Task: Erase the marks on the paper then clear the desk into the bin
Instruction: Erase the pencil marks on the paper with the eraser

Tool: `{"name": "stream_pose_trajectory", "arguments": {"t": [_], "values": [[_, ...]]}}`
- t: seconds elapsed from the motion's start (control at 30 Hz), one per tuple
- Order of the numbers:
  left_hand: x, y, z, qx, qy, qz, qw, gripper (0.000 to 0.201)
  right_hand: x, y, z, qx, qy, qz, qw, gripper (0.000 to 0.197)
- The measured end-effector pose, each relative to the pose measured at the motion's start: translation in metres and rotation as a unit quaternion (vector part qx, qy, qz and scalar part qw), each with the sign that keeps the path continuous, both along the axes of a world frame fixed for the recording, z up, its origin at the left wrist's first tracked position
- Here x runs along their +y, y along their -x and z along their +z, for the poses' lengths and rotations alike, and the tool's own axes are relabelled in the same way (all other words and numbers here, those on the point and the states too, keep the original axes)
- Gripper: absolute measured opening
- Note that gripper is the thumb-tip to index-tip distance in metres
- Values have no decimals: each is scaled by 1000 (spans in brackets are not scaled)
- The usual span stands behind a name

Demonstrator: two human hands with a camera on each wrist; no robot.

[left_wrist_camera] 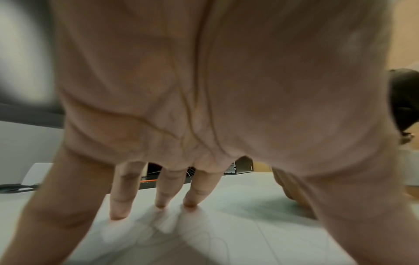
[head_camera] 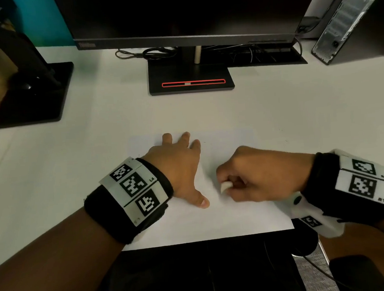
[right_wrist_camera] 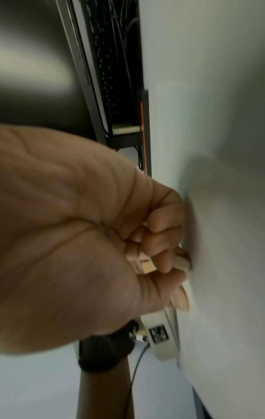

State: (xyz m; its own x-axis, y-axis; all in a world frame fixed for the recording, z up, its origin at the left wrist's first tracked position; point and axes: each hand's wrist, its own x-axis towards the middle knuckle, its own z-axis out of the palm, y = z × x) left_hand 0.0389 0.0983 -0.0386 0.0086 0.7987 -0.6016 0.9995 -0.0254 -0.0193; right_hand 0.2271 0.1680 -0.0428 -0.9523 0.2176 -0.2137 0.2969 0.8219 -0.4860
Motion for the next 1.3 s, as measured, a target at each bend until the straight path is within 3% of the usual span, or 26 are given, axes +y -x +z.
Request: {"name": "stream_pose_trajectory", "arguments": {"t": [0.13,0.23,0.37,0.53,0.63,0.9,1.1,1.2,1.3], "values": [[1,-1,1,1,0,-1,1000,134,8,0,-2,20,-50,-33,998,20],[0,0,0,-3,0,0,1000,134,-4,-2,-3,9,-9,9,1000,18],[2,0,-1,-1,0,5,1000,136,15,-9,1,17,-40,-41,998,21],[2,-1,-1,-3,1,5,1000,135,-3,-7,-3,8,-1,-4,1000,18],[2,-1,-1,2,3,5,1000,135,15,-13,-1,13,-37,-55,998,23],[4,0,4,-49,-11,38,998,109,20,-19,-1,22,-55,-113,992,21],[4,-1,-1,-20,42,21,999,144,24,-16,-3,9,-88,-111,990,26],[4,-2,-3,-20,45,22,999,149,14,-8,-4,18,-96,-79,992,24],[3,0,-5,-26,40,24,999,149,-2,-6,-2,3,-43,-10,999,24]]}}
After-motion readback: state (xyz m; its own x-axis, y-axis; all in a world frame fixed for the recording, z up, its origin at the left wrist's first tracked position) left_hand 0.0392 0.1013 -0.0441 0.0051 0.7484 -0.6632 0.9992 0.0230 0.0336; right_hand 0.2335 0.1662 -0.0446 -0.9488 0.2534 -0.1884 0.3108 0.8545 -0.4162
